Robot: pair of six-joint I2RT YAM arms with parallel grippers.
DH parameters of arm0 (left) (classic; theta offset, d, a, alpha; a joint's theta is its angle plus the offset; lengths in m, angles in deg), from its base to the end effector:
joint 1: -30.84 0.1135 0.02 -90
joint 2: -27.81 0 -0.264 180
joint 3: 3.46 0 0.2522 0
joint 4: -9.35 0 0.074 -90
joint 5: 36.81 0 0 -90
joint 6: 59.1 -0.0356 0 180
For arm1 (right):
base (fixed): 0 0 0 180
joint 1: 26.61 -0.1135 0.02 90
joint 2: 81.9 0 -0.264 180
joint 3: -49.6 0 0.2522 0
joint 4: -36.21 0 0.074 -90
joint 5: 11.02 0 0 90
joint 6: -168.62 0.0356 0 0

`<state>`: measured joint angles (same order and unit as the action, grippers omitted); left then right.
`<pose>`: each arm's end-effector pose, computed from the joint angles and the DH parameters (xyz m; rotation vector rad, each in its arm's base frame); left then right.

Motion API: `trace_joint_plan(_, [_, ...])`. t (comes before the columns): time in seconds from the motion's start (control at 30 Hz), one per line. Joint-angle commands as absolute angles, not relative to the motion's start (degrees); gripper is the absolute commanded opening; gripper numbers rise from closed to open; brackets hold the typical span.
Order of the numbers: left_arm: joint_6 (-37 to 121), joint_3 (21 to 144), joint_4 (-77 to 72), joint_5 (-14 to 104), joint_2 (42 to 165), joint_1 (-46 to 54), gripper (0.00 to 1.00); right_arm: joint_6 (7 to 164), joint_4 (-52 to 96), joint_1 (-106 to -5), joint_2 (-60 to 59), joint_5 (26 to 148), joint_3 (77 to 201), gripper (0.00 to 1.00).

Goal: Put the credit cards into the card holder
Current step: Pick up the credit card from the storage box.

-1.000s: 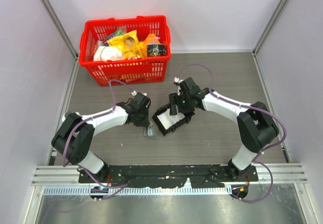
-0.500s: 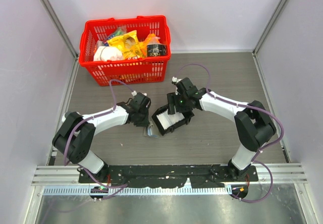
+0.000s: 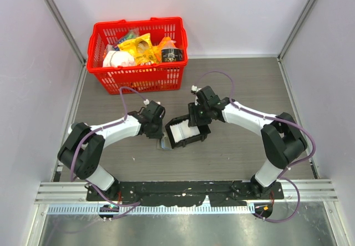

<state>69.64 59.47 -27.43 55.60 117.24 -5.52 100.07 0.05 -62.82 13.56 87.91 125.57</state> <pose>0.2363 -0.1721 0.1671 -0.0702 2.7246 -0.3490 0.2747 0.2080 0.2020 -0.4010 2.6016 0.5722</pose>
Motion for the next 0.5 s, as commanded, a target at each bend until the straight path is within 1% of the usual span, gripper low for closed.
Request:
trace_joint_plan(0.0, [70.80, 62.60, -17.24, 51.43, 117.90, -6.25, 0.00, 105.07, 3.11, -65.63, 11.79, 102.36, 124.35, 0.43])
trace_joint_plan(0.07, [70.80, 62.60, -17.24, 51.43, 117.81, -6.25, 0.00, 105.25, 3.20, -65.63, 11.27, 102.28, 124.44, 0.41])
trace_joint_plan(0.1, [70.80, 62.60, -17.33, 51.34, 117.72, -6.34, 0.00, 105.43, 3.46, -65.72, 10.92, 102.27, 124.44, 0.37])
trace_joint_plan(0.33, [70.89, 62.07, -17.41, 51.34, 117.19, -6.34, 0.00, 105.78, 3.63, -65.37, 10.47, 102.45, 124.27, 0.34])
trace_joint_plan(0.4, [70.89, 61.81, -17.41, 51.25, 117.11, -6.25, 0.00, 105.95, 3.81, -65.28, 10.39, 102.80, 124.09, 0.29])
trace_joint_plan(0.47, [70.89, 61.80, -17.41, 51.17, 117.02, -6.16, 0.00, 106.30, 4.34, -65.19, 9.95, 103.07, 123.74, 0.28])
